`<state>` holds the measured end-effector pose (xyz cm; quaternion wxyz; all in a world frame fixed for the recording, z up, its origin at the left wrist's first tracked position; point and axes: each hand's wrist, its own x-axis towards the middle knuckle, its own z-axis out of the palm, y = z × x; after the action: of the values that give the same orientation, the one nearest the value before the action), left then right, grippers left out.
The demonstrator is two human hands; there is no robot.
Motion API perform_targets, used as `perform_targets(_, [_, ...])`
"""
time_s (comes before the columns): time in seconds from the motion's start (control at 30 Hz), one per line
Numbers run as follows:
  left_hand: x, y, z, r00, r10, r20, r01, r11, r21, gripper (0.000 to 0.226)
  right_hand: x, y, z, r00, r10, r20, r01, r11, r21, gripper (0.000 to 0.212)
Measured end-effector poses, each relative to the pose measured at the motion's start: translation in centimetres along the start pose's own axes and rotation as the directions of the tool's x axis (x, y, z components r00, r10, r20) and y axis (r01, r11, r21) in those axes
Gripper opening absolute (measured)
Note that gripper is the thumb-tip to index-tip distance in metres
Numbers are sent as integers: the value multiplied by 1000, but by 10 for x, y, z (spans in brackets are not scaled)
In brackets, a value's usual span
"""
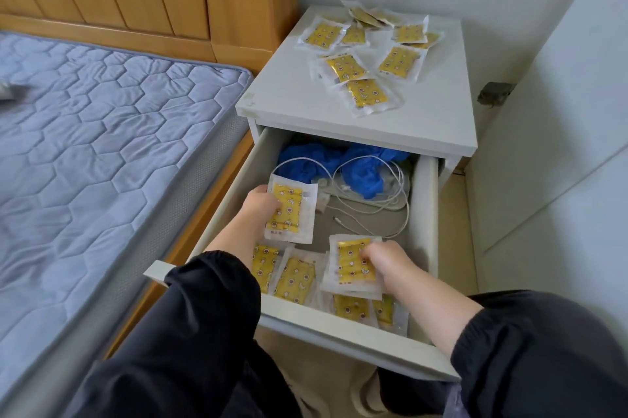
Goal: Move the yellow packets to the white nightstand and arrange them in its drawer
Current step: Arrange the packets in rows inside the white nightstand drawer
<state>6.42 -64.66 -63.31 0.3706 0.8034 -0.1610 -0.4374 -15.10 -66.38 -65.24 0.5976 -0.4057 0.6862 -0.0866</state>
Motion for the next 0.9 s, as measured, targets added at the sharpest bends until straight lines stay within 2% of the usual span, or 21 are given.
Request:
perform_targets(0.1, [1,0,2,998,1,56,-3,999,36,43,-3,3,4,997,-71,-13,63,940,-335,12])
perform_targets(0.23, [-1,-2,2,990,-22,141,-9,976,217,44,-5,10,14,989,-144,18,121,744,-658,51])
perform_targets(0.3, [-3,-3,3,982,-51,179,-12,942,334,39,-5,13,14,984,-164,74,158,591,-791,54])
perform_targets(0.4, [-8,-4,3,970,-89,226,-27,885,464,37,-5,15,11,970,-190,149,207,339,-918,47])
perform_targets(0.5, [-7,-8,2,956,-142,256,-26,830,558,39,-1,14,7,955,-234,183,226,175,-958,63])
perform_targets(0.6, [-1,-19,4,931,-204,301,-34,775,631,39,3,17,7,922,-229,312,357,197,-913,81])
perform_targets(0.7, [-4,-26,8,920,-216,326,-97,682,725,37,2,19,8,885,-168,434,461,183,-869,82])
perform_targets(0.83, [-8,-23,-1,962,-110,249,-115,667,736,42,4,20,7,882,-172,438,467,198,-862,80])
perform_targets(0.9, [-7,-25,-7,986,-20,164,-120,600,791,48,4,20,8,884,-177,432,463,208,-861,80])
